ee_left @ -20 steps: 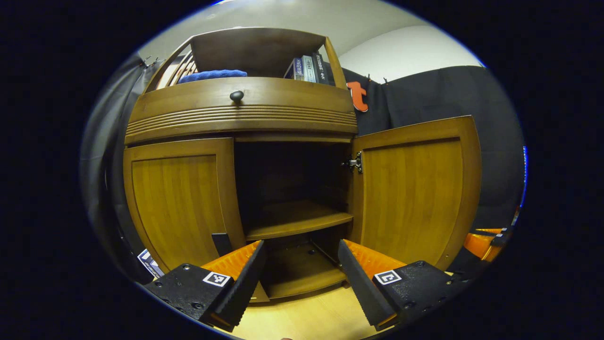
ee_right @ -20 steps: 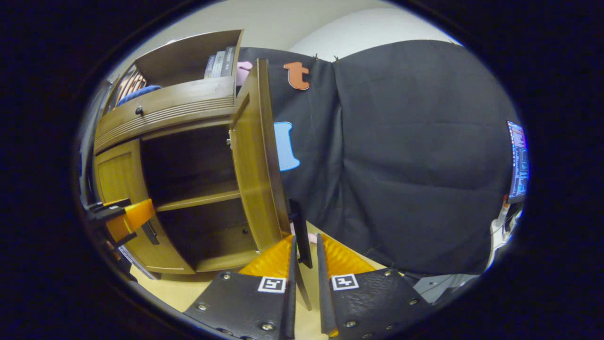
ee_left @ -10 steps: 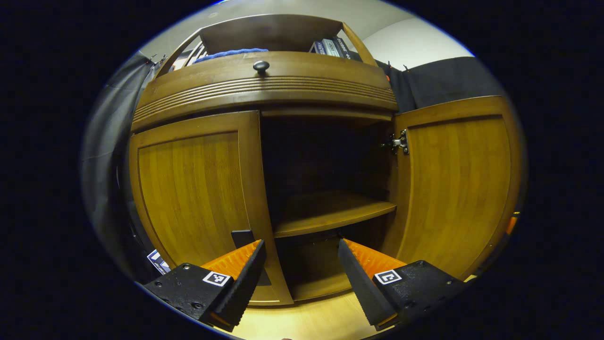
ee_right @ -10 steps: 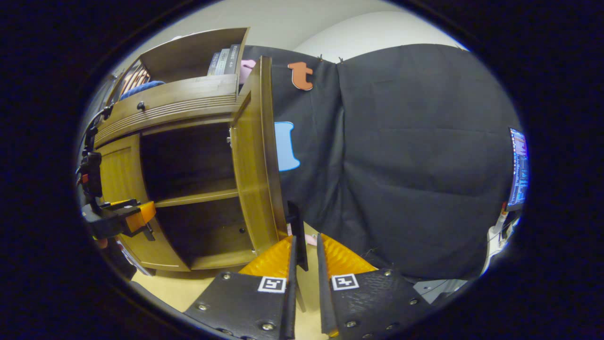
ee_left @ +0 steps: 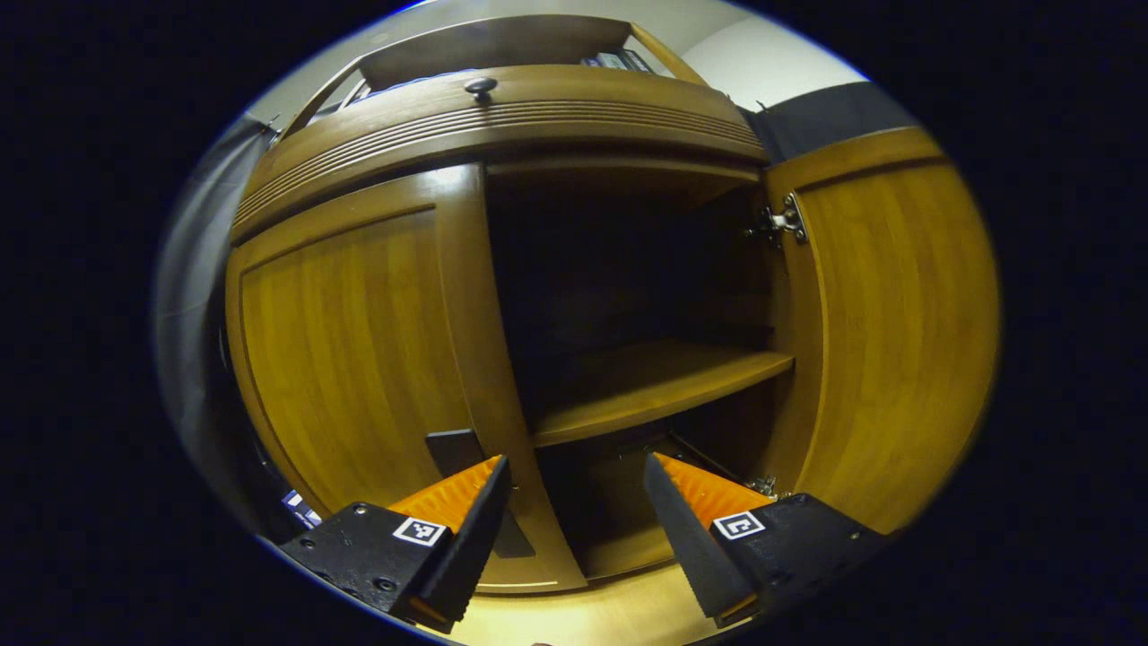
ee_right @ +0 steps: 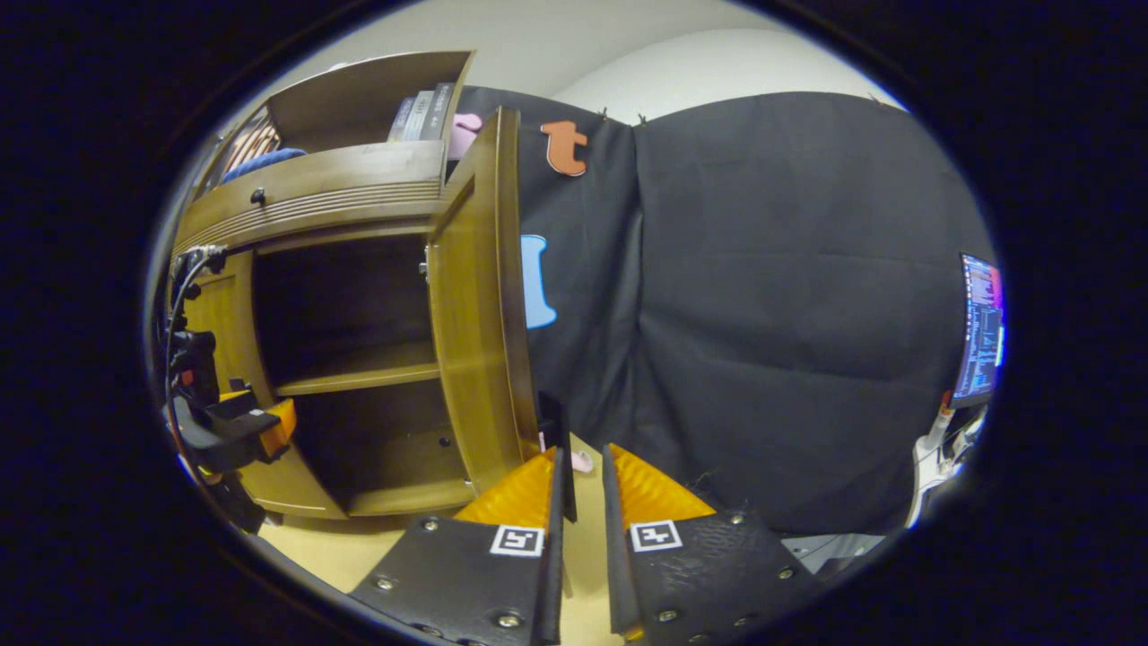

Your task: Open the right door of the double-door shoe cabinet with the right hand, and open the left door with the left hand.

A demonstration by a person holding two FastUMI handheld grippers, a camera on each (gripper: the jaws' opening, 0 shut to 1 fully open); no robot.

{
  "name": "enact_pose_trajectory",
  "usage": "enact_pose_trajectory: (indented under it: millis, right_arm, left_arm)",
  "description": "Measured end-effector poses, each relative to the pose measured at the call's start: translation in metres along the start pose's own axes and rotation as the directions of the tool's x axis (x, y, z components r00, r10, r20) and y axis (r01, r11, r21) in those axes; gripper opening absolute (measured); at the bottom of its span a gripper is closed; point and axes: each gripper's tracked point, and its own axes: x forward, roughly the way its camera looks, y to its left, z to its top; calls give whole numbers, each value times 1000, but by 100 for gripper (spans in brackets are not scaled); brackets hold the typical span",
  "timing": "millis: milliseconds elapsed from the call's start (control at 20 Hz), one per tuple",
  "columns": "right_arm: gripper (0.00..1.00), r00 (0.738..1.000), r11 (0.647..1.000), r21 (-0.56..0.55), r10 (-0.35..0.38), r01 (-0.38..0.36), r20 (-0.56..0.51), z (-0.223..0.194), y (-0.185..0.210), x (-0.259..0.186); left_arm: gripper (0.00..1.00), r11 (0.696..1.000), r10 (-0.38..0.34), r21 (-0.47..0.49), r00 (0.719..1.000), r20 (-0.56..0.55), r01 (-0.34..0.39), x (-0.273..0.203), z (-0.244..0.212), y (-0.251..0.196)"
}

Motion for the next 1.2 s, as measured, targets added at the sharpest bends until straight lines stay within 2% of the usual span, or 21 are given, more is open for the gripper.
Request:
enact_pose_trajectory:
  millis: [150, 400, 450, 550, 600, 650, 750, 1000, 1100, 1200]
  right_arm:
    - [21, 1000, 1000, -13, -6, 6, -5, -1, 1, -1]
    - [21, 1000, 1000, -25, 0, 0, -3, 0, 4, -2]
    - [21, 1000, 1000, -21, 4, -4, 0, 1, 3, -2]
    - [21, 1000, 1000, -12, 12, -12, 3, 0, 2, -2]
    - [21, 1000, 1000, -10, 15, -15, 2, 0, 2, -2]
    - [21, 1000, 1000, -9, 18, -18, -1, -2, 2, -1]
    - [21, 1000, 1000, -11, 23, -23, -4, -1, 2, 1]
    - [21, 1000, 1000, -12, 25, -25, 7, 3, 1, 0]
    - [21, 1000, 999, -23, 29, -28, 7, 3, 2, 1]
    - [21, 999, 999, -29, 34, -34, 7, 4, 3, -1]
  left_arm:
    - [93, 998, 30, -47, 1000, -2, -30, -4, -2, 7]
    - [91, 993, 109, -40, 994, 21, -108, -14, 1, 29]
    - [95, 993, 115, -37, 993, 22, -115, -14, 2, 31]
    - [95, 991, 129, -33, 991, 20, -128, -13, 2, 34]
    - [92, 990, 136, -31, 990, 23, -136, -11, 3, 36]
    - [95, 989, 146, -29, 989, 27, -146, -10, 5, 38]
    - [95, 987, 161, -29, 986, 37, -160, -8, 9, 41]
    - [69, 976, 216, -42, 975, 42, -214, -10, 7, 53]
    - [69, 968, 245, -61, 968, 49, -242, -10, 7, 63]
    - [72, 972, 227, -77, 973, 32, -224, -5, 2, 62]
